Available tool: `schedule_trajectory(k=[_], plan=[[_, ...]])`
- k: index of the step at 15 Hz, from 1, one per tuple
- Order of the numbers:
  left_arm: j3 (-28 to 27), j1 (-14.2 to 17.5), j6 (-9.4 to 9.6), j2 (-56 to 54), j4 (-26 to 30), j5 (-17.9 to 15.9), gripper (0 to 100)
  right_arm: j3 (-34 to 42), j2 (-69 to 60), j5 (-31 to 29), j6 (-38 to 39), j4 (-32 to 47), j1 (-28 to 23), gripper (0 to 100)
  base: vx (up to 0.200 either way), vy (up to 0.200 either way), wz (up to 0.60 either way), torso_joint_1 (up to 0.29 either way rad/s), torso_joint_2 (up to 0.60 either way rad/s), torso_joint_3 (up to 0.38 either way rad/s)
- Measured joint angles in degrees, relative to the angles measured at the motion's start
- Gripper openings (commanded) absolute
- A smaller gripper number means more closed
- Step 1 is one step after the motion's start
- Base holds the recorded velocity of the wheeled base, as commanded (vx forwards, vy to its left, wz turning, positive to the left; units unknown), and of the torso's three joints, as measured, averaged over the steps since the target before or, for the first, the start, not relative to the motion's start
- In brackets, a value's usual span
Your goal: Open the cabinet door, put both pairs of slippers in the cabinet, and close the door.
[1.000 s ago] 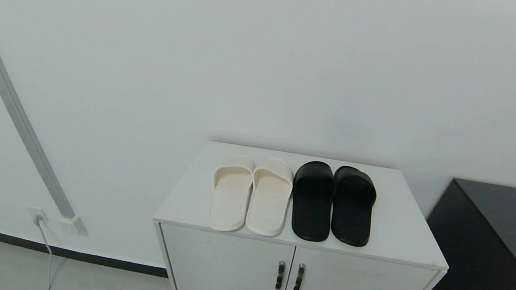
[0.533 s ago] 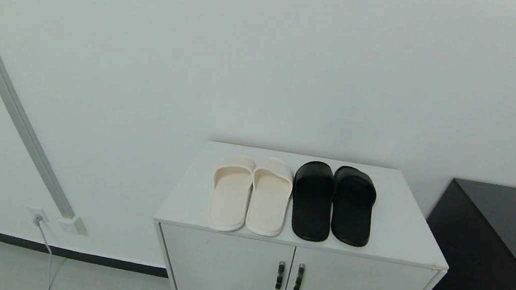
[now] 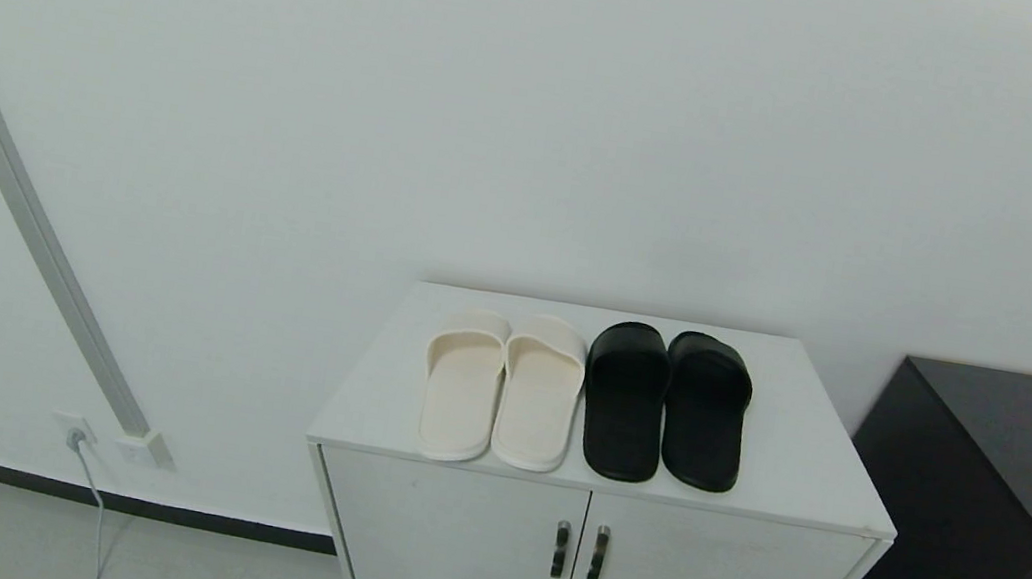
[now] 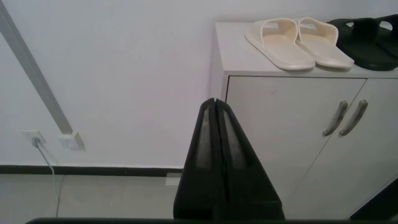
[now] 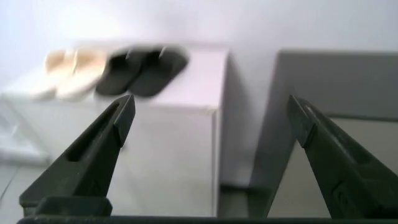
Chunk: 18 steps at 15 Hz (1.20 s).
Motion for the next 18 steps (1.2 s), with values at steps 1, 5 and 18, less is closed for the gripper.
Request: schedule_trajectory(k=[1,5,18], plan=[[0.0,0.0,0.04,0.0,0.0,0.0,0,0.4,3.6,2.3,-0.7,-0.4,0.2,100,0.0,0.0,0.0,0.0,0.0,0.0],[0.0,0.0,0.02,0.0,0.0,0.0,0,1.4,20.7,6.9,-2.9,-6.5,5.2,100,0.0,0.0,0.0,0.0,0.0,0.0],[0.0,0.0,0.04,0.0,0.0,0.3,0,-22.2,69.4,-27.4,18.6,-23.3,44.1,100,0.0,0.0,0.0,0.0,0.0,0.0]])
